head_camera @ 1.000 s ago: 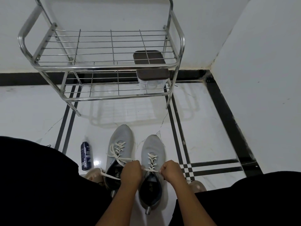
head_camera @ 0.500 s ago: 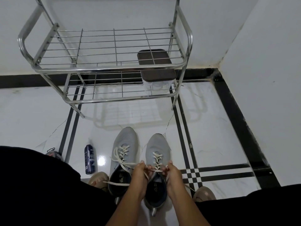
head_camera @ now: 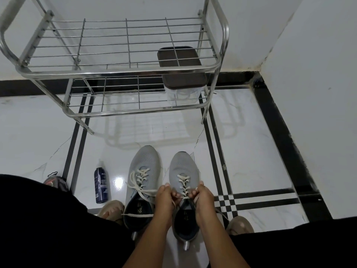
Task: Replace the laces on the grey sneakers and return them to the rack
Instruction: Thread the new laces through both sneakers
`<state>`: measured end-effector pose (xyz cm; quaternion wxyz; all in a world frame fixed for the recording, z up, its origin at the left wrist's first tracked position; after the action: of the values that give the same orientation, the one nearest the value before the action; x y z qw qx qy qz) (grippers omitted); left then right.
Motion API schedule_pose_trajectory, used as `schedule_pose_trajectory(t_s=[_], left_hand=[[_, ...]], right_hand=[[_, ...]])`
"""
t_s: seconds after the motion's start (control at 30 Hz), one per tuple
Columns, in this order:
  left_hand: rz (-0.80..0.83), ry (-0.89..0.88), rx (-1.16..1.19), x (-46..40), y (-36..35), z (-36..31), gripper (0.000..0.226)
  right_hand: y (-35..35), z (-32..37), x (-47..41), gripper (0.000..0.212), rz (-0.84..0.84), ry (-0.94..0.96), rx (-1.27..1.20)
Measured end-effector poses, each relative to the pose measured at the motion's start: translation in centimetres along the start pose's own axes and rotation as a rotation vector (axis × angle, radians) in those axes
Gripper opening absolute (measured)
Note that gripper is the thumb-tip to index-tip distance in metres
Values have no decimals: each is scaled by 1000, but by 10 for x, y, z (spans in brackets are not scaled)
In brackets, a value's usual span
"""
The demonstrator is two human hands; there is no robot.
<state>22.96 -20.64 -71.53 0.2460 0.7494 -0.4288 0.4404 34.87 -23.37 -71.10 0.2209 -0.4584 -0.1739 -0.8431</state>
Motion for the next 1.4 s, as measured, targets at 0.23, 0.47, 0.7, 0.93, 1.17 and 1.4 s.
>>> schedule_pose_trajectory(t_s=[0.23,0.47,0.7,0.93,1.17,1.4], left_hand=[[-41,189,312,11,10,10,35],[-37,170,233,9,9,16,39],[231,-211,-390,15,4,7,32],[163,39,-19,11,9,16,33],[302,-69,-243,31,10,11,20],[374,-88,-210,36,15,9,23]], right_hand=[[9,-13,-4,32,-79,-164,-149],[15,-14,5,36,-72,-117,9],[20,-14,6,31,79,86,354],[24,-20,11,39,65,34,283],[24,-19,21,14,179,45,330],[23,-17,32,28,353,40,211]])
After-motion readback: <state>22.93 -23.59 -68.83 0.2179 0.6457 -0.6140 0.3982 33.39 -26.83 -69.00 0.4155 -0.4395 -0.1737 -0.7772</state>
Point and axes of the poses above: each hand's wrist, its own x-axis away from the middle knuckle, its own y-axis out of the back of the hand, z = x × y, the point moved 6 cm from there along -x, towards the middle knuckle, and after that the axes turned 13 degrees about -z, right-handed, at the moved point
